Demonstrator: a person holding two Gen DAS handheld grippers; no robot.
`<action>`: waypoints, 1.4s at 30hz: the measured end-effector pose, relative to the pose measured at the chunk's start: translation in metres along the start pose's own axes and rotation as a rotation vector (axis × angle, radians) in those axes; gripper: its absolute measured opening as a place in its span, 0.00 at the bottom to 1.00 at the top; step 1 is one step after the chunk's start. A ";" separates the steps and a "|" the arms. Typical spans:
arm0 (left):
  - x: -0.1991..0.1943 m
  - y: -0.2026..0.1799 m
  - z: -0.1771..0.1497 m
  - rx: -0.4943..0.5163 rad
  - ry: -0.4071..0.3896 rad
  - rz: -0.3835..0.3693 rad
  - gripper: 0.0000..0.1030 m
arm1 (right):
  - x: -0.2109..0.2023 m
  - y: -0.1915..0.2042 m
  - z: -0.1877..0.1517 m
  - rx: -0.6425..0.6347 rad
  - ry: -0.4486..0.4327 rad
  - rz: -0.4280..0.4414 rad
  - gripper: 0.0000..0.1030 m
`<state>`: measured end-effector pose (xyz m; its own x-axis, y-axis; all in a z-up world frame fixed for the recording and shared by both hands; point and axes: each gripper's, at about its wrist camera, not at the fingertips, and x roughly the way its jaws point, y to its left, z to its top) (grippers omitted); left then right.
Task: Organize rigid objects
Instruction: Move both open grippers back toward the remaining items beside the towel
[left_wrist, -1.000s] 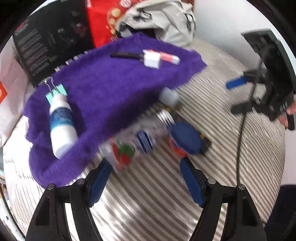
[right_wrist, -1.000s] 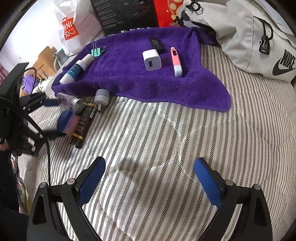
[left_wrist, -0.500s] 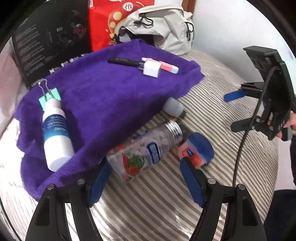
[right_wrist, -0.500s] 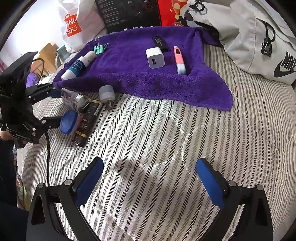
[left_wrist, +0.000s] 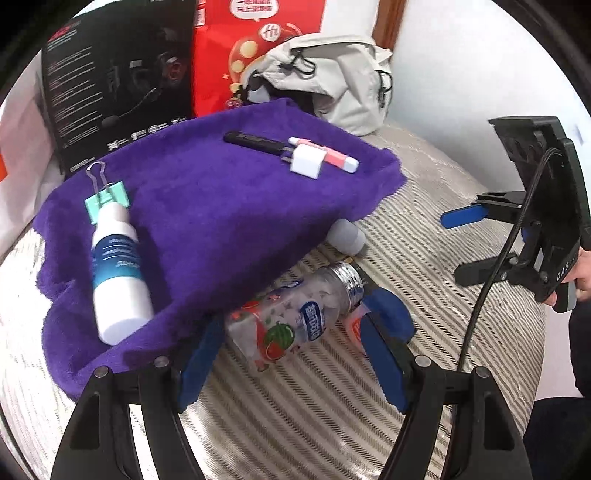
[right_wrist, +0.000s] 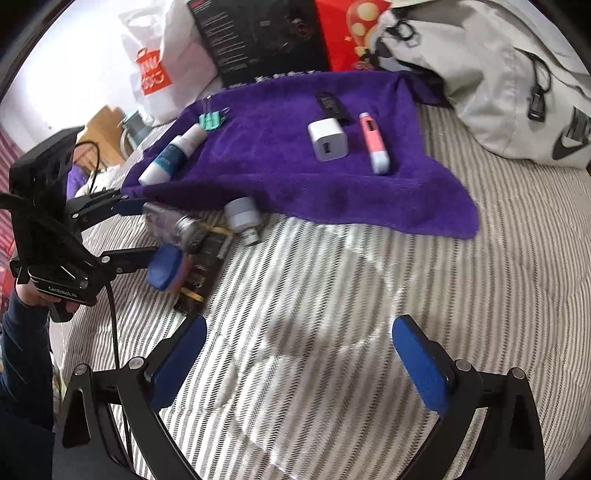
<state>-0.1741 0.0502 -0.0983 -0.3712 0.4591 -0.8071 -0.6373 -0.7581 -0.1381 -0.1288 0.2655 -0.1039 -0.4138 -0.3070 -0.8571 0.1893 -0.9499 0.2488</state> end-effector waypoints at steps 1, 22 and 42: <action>0.000 -0.002 -0.001 0.006 -0.002 -0.028 0.73 | 0.002 0.002 0.000 -0.006 0.006 0.000 0.97; 0.017 -0.030 0.002 0.262 0.078 0.144 0.71 | 0.003 -0.011 -0.011 0.028 0.053 -0.014 0.97; 0.025 -0.044 0.009 0.253 0.095 0.091 0.43 | -0.002 -0.016 -0.018 -0.002 0.072 -0.025 0.97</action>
<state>-0.1614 0.0990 -0.1075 -0.3772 0.3396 -0.8616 -0.7567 -0.6494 0.0754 -0.1147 0.2822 -0.1146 -0.3535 -0.2780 -0.8932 0.1814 -0.9571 0.2260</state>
